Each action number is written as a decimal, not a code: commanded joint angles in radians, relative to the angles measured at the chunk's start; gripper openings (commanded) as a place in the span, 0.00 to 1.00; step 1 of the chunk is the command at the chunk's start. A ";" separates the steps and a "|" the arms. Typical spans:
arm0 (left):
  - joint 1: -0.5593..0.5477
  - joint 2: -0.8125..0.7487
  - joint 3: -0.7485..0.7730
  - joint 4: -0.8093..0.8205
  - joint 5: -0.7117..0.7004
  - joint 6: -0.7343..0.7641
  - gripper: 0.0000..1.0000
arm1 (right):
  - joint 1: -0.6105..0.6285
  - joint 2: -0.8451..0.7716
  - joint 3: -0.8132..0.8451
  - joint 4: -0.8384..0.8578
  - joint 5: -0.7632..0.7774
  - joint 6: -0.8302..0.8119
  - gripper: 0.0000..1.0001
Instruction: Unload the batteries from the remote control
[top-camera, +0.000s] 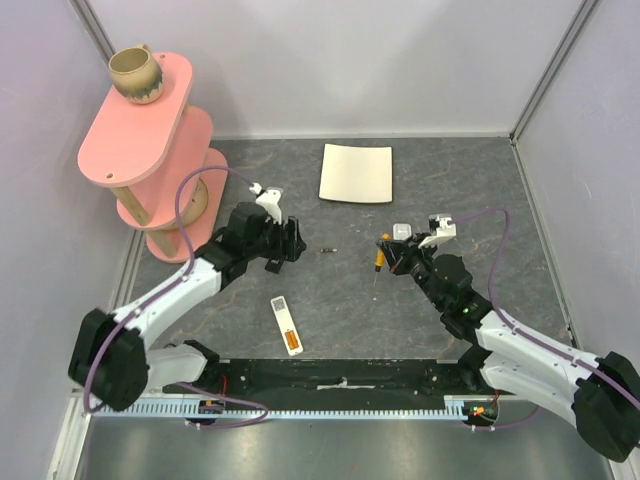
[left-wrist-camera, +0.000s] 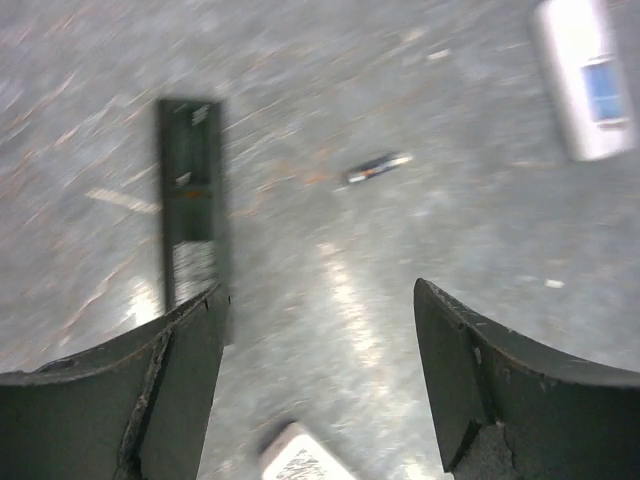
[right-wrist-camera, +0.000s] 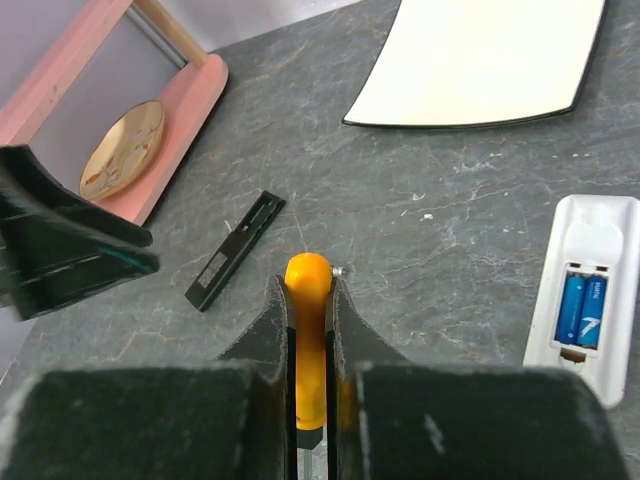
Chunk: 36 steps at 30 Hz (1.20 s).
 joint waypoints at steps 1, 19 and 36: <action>-0.058 -0.160 -0.101 0.231 0.267 -0.029 0.79 | 0.002 0.034 0.016 0.100 -0.071 0.027 0.00; -0.287 0.097 -0.073 0.703 0.574 -0.175 0.72 | 0.000 0.056 0.004 0.268 -0.239 0.122 0.00; -0.293 0.065 -0.035 0.582 0.521 -0.091 0.02 | 0.000 0.041 0.037 0.182 -0.285 0.136 0.11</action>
